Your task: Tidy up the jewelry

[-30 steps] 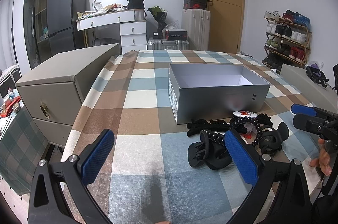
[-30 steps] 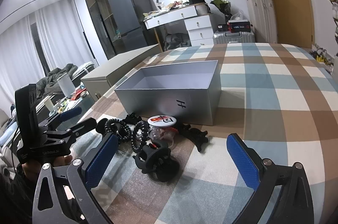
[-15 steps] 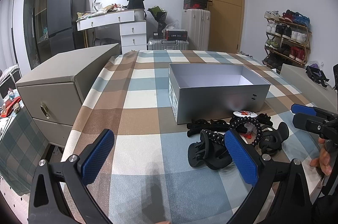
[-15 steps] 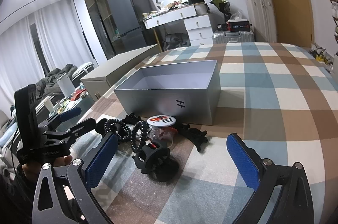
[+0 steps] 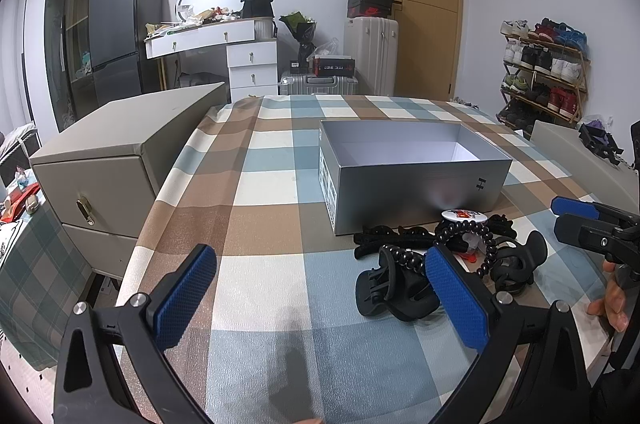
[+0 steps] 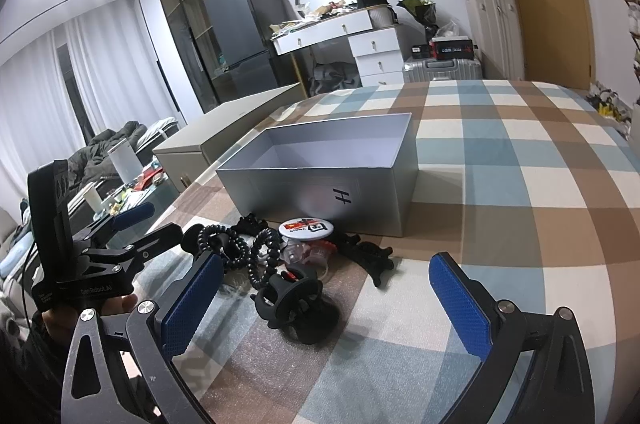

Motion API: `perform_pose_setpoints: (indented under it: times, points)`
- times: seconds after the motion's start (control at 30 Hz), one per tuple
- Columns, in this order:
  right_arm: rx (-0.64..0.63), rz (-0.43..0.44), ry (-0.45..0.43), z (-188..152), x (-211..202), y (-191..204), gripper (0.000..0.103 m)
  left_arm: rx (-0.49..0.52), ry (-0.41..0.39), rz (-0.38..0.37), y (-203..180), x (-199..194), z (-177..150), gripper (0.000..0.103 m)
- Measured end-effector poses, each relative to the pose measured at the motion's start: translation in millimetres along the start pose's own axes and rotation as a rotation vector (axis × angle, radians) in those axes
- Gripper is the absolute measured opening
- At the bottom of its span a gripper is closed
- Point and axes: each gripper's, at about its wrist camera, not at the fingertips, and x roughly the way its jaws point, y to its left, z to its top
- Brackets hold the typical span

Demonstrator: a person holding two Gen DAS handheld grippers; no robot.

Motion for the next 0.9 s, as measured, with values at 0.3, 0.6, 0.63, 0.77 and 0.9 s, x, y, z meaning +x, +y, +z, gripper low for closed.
perform_pose_setpoints:
  times: [0.3,0.6,0.63,0.77,0.9]
  points:
    - [0.001,-0.002,0.002,0.5,1.3,0.1,0.103,0.000,0.001,0.000,-0.2,0.0,0.0,0.102]
    - [-0.013,-0.048,0.039,4.0,7.0,2.1,0.103,0.018,0.019,0.009,-1.9,5.1,1.4,0.102]
    - [-0.014,-0.057,0.043,5.1,7.6,2.1,0.103,0.022,0.023,0.012,-2.4,5.7,1.9,0.102]
    - [-0.053,-0.106,0.091,7.8,12.6,7.3,0.103,0.032,0.048,0.006,-3.3,9.1,4.1,0.102]
    - [-0.078,-0.072,0.147,5.3,17.8,11.5,0.102,0.049,0.076,-0.001,-5.9,12.1,5.0,0.102]
